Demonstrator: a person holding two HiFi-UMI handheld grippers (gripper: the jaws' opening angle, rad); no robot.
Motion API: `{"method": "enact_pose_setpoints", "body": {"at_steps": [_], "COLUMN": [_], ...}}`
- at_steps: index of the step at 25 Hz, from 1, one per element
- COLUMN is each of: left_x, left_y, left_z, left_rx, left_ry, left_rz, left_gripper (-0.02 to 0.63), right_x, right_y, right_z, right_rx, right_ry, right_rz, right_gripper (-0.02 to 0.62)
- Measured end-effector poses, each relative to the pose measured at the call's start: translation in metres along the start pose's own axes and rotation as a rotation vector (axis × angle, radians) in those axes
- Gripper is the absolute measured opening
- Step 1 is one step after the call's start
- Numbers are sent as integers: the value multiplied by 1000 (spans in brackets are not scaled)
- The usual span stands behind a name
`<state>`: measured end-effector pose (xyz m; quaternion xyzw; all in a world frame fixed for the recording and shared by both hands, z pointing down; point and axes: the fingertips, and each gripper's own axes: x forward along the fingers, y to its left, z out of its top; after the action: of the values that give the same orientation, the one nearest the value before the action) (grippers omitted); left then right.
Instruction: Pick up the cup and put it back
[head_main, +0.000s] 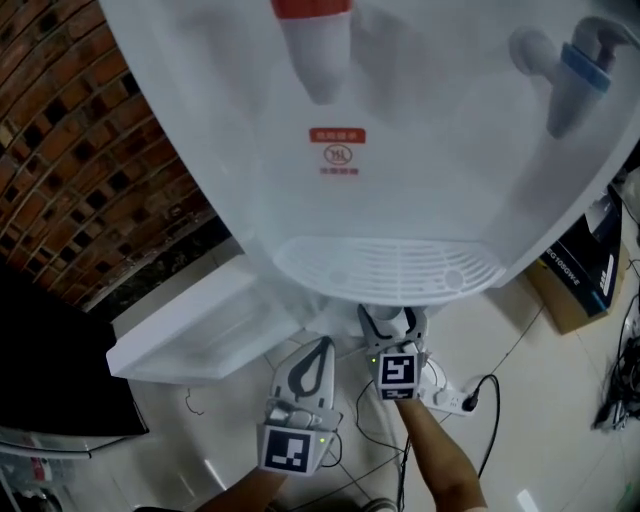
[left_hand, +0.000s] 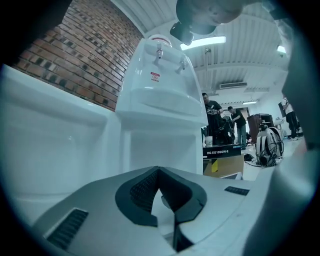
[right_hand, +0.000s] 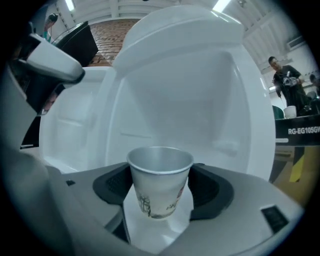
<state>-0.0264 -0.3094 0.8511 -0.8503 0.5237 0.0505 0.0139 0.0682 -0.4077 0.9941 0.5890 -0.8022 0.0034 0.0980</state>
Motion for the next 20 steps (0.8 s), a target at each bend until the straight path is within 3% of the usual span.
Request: {"method": "enact_pose_setpoints", "body": {"at_steps": [15, 16, 20], "left_x": [-2, -2, 0], "left_y": [2, 3, 2], "left_z": [-17, -18, -21], "left_rx": [44, 43, 40], "left_ry": [37, 41, 40], "left_rz": [8, 8, 0], "left_gripper": [-5, -5, -5], "right_x": [56, 56, 54], "right_y": [-7, -7, -10], "right_z": [-27, -28, -30], "right_rx": [70, 76, 78], "right_ry": [10, 11, 14], "right_rz": [18, 20, 12], "right_gripper": [358, 395, 400]}}
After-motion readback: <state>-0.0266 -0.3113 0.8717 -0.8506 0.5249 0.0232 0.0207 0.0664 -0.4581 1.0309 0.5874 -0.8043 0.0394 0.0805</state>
